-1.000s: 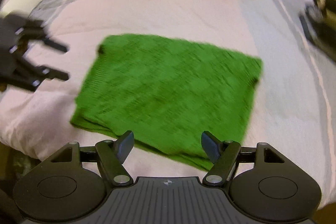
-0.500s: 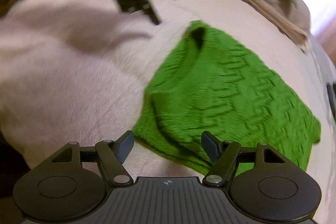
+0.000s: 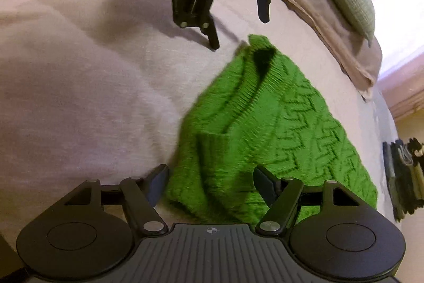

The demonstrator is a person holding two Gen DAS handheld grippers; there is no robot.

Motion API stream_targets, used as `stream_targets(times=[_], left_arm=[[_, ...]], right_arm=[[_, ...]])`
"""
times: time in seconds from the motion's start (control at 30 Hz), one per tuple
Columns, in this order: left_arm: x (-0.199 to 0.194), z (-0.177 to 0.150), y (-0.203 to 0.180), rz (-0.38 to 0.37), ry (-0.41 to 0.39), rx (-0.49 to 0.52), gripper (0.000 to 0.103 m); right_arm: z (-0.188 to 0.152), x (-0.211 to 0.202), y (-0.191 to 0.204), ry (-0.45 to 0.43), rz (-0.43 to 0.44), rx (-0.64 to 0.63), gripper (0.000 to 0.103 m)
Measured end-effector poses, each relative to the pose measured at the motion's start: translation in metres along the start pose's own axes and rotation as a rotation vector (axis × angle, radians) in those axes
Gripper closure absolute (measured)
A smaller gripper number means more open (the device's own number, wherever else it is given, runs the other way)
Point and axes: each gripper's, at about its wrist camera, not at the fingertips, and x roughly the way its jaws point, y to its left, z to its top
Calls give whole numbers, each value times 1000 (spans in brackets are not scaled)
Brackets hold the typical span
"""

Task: Fold clothes
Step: 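Grasp the folded vest edge with the left gripper while the right gripper grasps the other end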

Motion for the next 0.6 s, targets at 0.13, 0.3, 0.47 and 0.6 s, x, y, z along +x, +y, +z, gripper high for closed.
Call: stream_targets(times=[0.13,0.3,0.47,0.6], left_arm=[[19,-4,-4,36,-59,224,26],[40,-5,-1,39,-94,398,52],[37,1,12,-25,-101,450,87],[11,24,42,-61,-100,440,89]], right_arm=[[-2,-2,-7,4,3,13,72],[0,-15,-25,-6,16,136,90],[8,-43,-56,-24,39,270,91],[7,-69,-91,-40,61,416,92]])
